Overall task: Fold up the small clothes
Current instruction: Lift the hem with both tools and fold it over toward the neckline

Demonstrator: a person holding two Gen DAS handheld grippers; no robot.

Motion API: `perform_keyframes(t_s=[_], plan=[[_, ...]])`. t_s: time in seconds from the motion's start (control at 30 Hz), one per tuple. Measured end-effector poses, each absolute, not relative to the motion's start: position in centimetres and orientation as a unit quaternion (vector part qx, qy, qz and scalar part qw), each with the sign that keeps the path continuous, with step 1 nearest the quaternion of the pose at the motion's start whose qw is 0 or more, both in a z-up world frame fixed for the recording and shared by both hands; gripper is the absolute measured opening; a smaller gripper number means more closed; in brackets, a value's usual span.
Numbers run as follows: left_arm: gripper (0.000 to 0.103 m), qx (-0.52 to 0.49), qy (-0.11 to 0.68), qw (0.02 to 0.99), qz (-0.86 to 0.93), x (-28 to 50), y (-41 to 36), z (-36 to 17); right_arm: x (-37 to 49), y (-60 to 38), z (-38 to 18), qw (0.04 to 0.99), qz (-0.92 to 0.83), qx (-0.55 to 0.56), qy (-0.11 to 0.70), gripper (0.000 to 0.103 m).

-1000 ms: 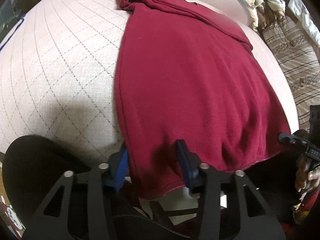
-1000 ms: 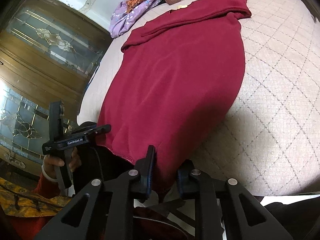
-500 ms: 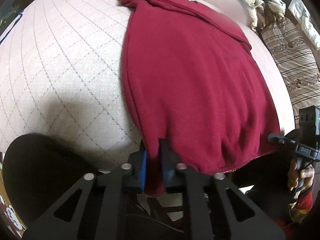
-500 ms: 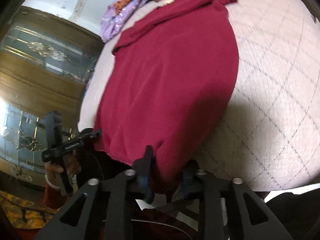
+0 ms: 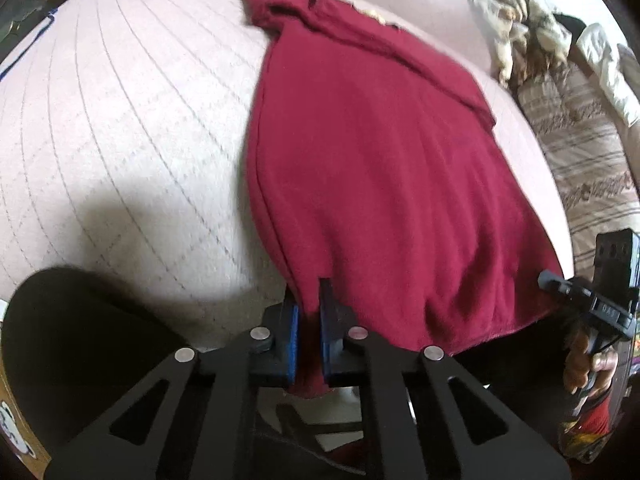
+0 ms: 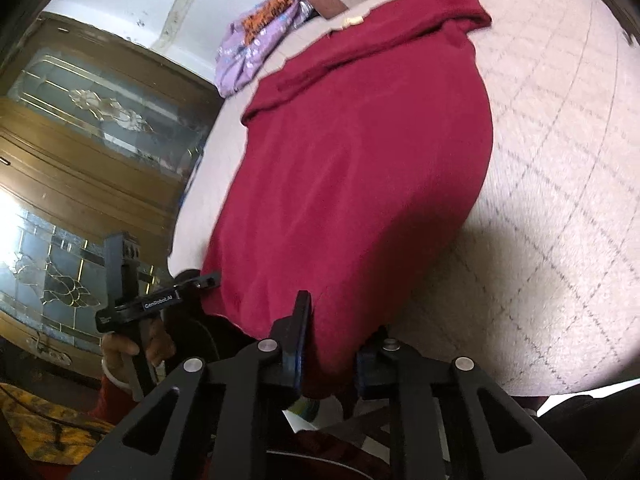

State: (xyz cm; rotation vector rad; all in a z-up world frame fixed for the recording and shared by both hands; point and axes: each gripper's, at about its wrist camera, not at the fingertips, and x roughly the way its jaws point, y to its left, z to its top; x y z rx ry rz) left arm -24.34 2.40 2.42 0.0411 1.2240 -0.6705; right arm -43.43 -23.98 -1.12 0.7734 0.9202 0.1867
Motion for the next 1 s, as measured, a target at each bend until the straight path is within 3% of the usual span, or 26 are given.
perform_keyframes(t_s=[0.57, 1.0], plan=[[0.005, -0.053, 0.467, 0.826, -0.311, -21.7, 1.6, 8.5, -41.8, -27.1, 6.6, 0.885, 0.069, 0.344, 0.306, 0.015], [0.005, -0.073, 0.417, 0.852, -0.308, -19.6, 0.7, 11.6, -39.1, -27.9, 9.5, 0.909, 0.051, 0.309, 0.275, 0.015]])
